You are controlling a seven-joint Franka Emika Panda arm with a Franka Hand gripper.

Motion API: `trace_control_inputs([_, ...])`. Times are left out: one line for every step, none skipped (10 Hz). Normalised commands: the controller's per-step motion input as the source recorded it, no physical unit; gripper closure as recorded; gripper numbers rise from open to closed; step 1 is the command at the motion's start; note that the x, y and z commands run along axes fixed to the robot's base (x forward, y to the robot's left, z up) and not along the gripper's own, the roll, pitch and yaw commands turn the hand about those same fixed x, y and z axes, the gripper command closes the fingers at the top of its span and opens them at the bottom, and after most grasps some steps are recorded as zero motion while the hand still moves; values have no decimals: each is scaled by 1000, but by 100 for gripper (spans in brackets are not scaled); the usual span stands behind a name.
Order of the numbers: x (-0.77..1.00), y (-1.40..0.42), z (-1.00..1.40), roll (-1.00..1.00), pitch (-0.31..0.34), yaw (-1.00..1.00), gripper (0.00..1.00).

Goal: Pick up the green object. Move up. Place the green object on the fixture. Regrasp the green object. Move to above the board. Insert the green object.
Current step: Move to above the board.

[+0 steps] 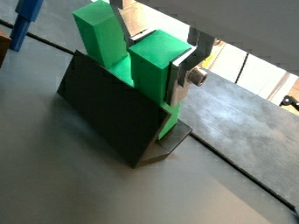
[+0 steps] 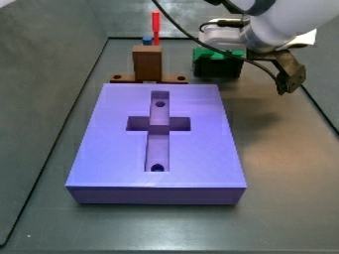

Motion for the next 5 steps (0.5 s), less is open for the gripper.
trace_control_inputs([0,0,1400,0,0,0,100])
trace_control_inputs([1,-18,1400,-38,3,24,100])
trace_control_inputs([-15,-34,1400,-72,7,17,100])
trace_control_inputs([-9,-18,1400,-30,11,17,100])
trace_control_inputs([6,-30,1400,-18,33,11,100])
